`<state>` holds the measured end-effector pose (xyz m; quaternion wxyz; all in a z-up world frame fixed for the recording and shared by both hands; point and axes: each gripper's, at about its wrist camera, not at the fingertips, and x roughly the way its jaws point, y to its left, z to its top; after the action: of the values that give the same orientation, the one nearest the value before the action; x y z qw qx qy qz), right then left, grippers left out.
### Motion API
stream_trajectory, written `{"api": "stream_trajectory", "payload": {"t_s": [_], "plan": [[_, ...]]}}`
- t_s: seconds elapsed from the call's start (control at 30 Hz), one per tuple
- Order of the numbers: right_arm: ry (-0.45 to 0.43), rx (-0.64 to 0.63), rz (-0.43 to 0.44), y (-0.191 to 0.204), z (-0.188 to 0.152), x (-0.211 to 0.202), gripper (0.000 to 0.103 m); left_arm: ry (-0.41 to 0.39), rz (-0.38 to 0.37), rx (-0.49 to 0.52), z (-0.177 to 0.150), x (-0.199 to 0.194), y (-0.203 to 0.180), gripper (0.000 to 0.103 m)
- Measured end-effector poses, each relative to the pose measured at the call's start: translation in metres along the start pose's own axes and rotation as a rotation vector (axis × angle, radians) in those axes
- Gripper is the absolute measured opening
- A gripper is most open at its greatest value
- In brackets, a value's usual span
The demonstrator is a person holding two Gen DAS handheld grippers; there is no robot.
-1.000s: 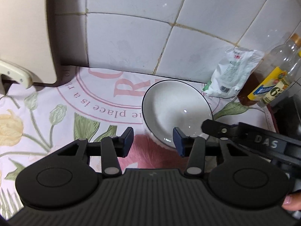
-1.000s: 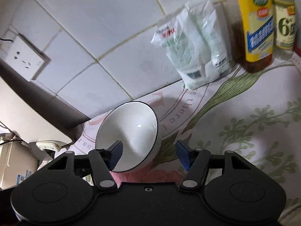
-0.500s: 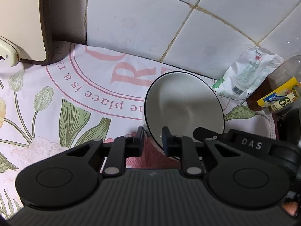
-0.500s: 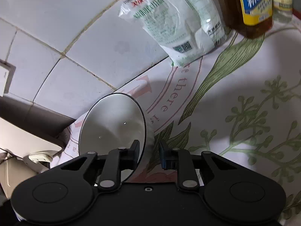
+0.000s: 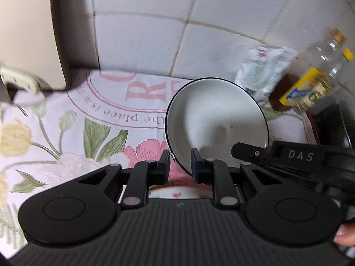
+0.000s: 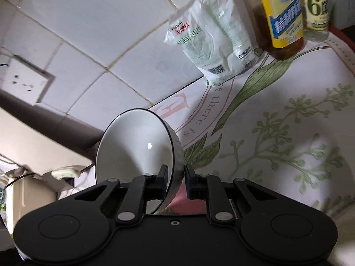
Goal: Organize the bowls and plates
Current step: 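Close the right gripper on the bowl stack rim and lift it, then carry the bowl stack onto the white bowl near the stove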
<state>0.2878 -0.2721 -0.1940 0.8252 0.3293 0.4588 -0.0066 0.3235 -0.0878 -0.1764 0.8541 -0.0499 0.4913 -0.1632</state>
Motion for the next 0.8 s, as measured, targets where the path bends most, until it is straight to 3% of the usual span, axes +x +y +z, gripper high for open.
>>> {"api": "stream_trajectory", "payload": {"t_s": [0.37,0.8], "plan": [[-0.011,-0.005,-0.002,-0.007,-0.028,-0.095,0.02,0.043,-0.011,0.136,-0.024,-0.072,-0.051,0.018],[-0.114,-0.038,-0.031,-0.035,-0.059,-0.191,0.02,-0.016,-0.133,0.238,-0.068,-0.129,-0.104,0.018]]}}
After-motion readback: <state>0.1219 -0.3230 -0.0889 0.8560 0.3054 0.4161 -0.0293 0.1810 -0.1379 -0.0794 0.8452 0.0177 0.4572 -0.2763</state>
